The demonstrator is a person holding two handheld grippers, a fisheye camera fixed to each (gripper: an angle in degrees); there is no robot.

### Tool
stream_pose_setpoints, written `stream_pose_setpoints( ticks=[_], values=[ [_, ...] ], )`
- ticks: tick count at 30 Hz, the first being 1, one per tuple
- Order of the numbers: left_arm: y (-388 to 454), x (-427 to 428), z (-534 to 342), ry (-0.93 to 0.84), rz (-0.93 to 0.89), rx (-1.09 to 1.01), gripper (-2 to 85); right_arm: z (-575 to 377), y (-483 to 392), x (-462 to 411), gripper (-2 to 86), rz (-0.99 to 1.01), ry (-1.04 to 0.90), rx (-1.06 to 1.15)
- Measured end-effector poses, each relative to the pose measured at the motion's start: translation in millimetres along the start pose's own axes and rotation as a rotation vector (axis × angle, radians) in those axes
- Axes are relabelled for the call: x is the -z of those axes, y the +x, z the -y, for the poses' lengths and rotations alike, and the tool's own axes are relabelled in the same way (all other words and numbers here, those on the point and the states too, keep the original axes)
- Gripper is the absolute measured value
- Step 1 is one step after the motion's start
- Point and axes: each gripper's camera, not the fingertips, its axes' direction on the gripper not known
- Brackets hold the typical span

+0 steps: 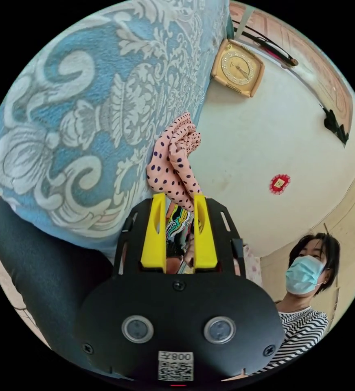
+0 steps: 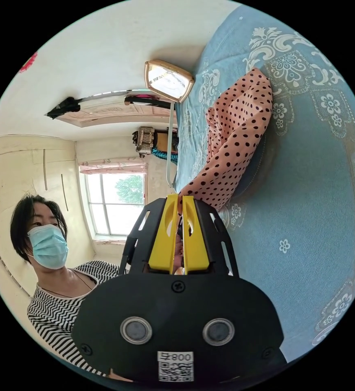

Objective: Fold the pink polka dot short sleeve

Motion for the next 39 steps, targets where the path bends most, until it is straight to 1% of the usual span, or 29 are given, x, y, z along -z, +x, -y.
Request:
stream_pose_setpoints(
  ticks=[5,13,16,18,22,31,39],
  values=[
    [-4,12,7,0.048,-0.032,0.044,12.1,1,18,17,1.5,0.008,-0.003,0.000],
    [9,5,27,0.076,-0.039,0.100,12.5,1,45,56,1.5,0.009,-0.008,0.007],
    [15,2,33,0.100,-0.048,0.114,9.8,1,57,77,1.6,0.008,-0.007,0.012],
    [23,-2,39,0.118,-0.025,0.116,5.8,0,65,90,1.6,0.007,-0.005,0.012],
    [46,-14,45,0.105,-0.012,0.083,2.9,-6,84,124,1.5,-0.001,0.000,0.005],
    [156,-57,29,0.032,0.028,-0.124,1.6,-43,114,230,1.7,-0.029,0.045,0.011],
    [285,-123,-24,-0.146,0.060,-0.339,1.2,-118,116,348,1.7,-0.046,0.092,0.080]
  ],
)
